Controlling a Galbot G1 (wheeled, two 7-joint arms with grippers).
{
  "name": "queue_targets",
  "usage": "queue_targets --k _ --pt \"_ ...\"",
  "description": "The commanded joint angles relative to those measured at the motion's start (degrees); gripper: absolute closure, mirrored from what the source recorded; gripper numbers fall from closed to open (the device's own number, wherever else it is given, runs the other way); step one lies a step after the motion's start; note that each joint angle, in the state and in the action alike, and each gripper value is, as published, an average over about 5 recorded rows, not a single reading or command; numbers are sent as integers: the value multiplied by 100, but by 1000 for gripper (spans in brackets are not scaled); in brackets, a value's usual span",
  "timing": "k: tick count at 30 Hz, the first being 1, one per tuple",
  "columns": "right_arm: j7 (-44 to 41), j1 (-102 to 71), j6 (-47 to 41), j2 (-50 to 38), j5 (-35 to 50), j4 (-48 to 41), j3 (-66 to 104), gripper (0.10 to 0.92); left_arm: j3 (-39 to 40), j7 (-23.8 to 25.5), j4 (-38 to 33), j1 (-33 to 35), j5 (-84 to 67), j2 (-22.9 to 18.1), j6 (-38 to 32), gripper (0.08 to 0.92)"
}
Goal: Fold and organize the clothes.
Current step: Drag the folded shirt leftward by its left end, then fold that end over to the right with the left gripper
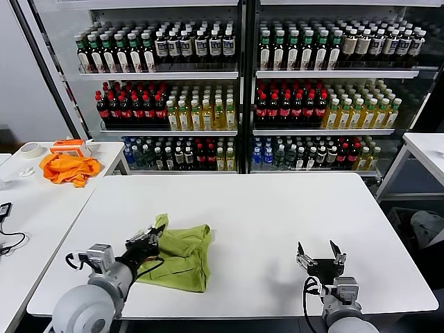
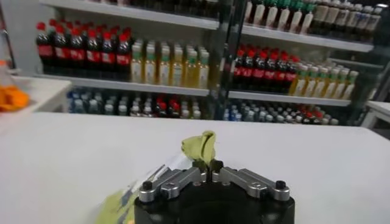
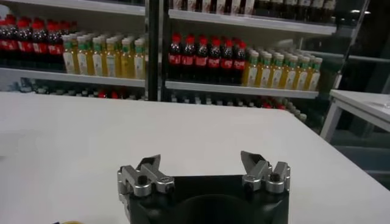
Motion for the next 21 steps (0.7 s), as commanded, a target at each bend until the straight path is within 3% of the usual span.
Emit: queue_targets --k 1,12,18,21 --pt "-1 -15 6 7 -10 -10 26 203 655 -89 502 -503 -172 -481 -13 904" --pt "-9 -33 25 36 -52 -42 16 203 775 -362 852 -696 -193 -848 35 904" --pt "-16 -24 40 18 -53 -45 16 203 905 -130 971 -709 -204 -1134 -131 899" --pt "-11 -35 31 15 -54 4 18 203 942 2 1122 -770 -189 -1374 -397 849"
